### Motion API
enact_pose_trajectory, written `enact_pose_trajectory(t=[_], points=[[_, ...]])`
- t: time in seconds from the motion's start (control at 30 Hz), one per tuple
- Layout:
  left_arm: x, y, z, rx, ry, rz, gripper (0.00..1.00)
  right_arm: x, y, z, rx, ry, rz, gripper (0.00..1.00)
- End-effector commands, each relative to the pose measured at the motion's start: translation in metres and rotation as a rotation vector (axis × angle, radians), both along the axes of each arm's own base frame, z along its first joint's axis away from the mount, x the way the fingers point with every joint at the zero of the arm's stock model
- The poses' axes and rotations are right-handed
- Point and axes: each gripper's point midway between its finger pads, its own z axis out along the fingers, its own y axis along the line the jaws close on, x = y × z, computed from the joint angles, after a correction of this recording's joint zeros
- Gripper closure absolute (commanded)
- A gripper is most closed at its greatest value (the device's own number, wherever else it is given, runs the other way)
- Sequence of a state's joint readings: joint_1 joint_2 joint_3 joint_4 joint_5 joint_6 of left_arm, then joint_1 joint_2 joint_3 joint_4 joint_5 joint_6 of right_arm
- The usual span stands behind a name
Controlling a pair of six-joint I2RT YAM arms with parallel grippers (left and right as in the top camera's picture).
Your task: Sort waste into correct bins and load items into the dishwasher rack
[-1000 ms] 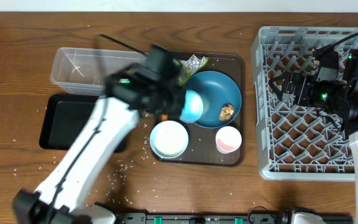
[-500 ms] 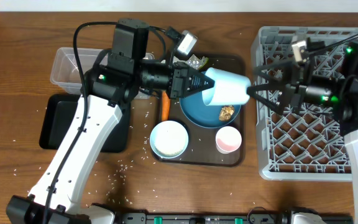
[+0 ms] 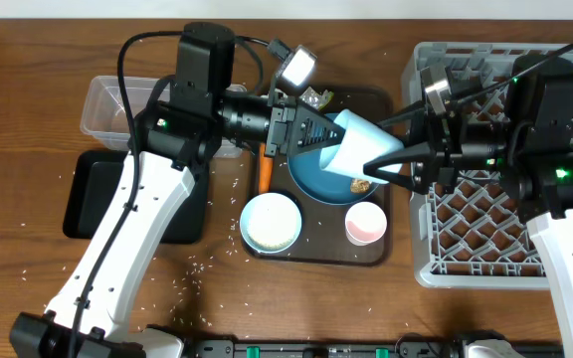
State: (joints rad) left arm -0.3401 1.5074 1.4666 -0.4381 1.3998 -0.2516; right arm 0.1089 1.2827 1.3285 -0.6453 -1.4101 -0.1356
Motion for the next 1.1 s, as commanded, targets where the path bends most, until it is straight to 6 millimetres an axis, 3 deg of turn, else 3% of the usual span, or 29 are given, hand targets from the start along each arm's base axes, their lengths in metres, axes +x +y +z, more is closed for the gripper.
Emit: enact_pose_trajectory(t=[0.0, 0.1, 0.17, 0.23, 0.37, 0.5, 0.67, 0.77, 0.93, 1.07], points=[[-0.001, 0.0, 0.007, -0.019, -0.012, -0.016, 0.86, -0.003, 0.003, 0.006, -0.006, -0.029, 0.0, 0.51], [0.006, 0.0, 0.003, 0.002, -0.017, 0.022, 0.38, 0.008, -0.003, 0.001, -0.038, -0.018, -0.066, 0.53], [0.012, 0.001, 0.0, 0.018, -0.022, 0.054, 0.25, 0.019, -0.012, -0.006, -0.078, -0.007, -0.147, 0.53], [0.016, 0.004, 0.0, 0.021, -0.026, 0.07, 0.19, 0.035, -0.028, -0.017, -0.139, 0.034, -0.273, 0.53], [0.024, 0.014, 0.0, 0.021, -0.016, 0.104, 0.16, 0.066, -0.088, -0.046, -0.272, 0.202, -0.619, 0.57], [0.031, 0.021, 0.0, 0.022, -0.013, 0.129, 0.15, 0.077, -0.178, -0.082, -0.397, 0.426, -1.03, 0.57], [0.031, 0.022, 0.0, 0.022, -0.014, 0.13, 0.14, 0.052, -0.285, -0.115, -0.498, 0.652, -1.435, 0.53], [0.031, 0.022, 0.0, 0.022, -0.014, 0.131, 0.13, 0.034, -0.331, -0.124, -0.494, 0.746, -1.601, 0.53], [0.031, 0.022, 0.0, 0.022, -0.012, 0.13, 0.12, 0.008, -0.387, -0.139, -0.368, 0.937, -1.803, 0.55], [0.03, 0.022, -0.003, 0.03, 0.009, 0.13, 0.12, -0.019, -0.424, -0.167, -0.291, 1.15, -1.93, 0.55]])
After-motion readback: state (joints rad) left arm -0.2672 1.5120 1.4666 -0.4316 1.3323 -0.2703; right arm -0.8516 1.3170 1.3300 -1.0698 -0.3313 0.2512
